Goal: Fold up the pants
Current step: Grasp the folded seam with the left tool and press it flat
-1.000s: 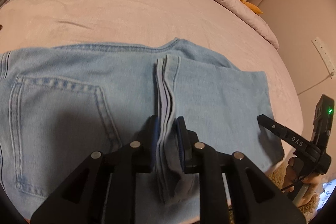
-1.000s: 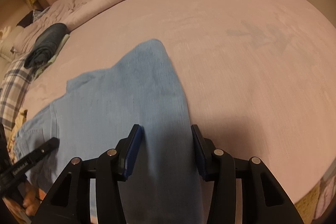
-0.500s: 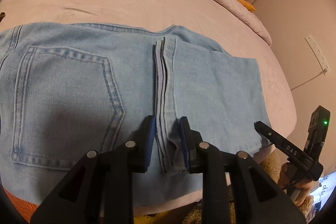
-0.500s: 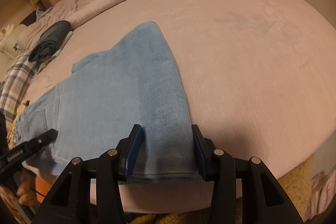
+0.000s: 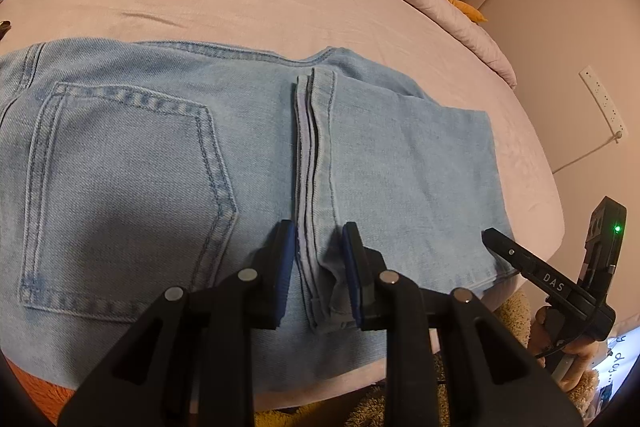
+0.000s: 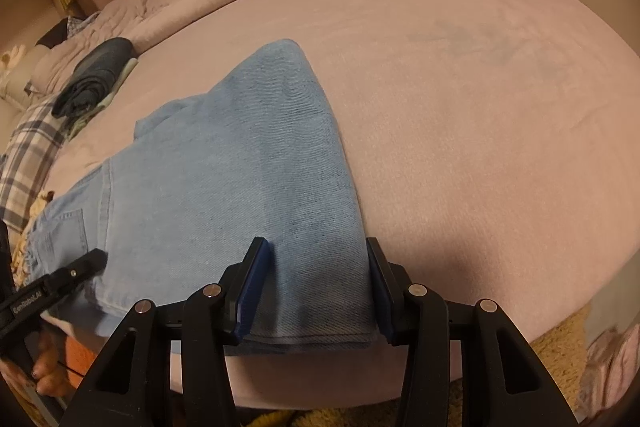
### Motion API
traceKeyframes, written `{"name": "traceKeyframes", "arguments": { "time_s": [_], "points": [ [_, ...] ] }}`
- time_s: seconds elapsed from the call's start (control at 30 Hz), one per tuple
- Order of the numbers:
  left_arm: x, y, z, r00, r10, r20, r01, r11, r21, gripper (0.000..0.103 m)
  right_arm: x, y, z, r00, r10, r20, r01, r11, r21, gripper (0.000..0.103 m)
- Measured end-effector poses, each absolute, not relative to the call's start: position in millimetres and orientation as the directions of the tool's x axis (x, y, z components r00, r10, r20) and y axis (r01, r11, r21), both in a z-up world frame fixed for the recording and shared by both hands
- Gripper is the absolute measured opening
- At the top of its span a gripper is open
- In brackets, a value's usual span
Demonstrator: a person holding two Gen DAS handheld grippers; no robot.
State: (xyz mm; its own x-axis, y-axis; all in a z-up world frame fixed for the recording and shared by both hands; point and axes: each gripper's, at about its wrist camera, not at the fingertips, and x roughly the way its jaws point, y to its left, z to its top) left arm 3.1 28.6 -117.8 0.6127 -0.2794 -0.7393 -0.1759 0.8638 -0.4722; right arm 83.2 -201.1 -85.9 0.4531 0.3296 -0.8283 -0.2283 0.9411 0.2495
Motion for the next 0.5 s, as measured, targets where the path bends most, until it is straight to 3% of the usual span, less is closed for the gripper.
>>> {"name": "traceKeyframes", "arguments": {
  "time_s": [0.5],
  "points": [
    [3.0, 31.8, -119.7, 0.619, -0.299, -0.726, -0.169, 0.852, -0.495, 0.025, 83.6, -199.0, -85.9, 0.461, 0.308, -0.832, -0.232, 0.947, 0.221, 0.051]
  ]
}}
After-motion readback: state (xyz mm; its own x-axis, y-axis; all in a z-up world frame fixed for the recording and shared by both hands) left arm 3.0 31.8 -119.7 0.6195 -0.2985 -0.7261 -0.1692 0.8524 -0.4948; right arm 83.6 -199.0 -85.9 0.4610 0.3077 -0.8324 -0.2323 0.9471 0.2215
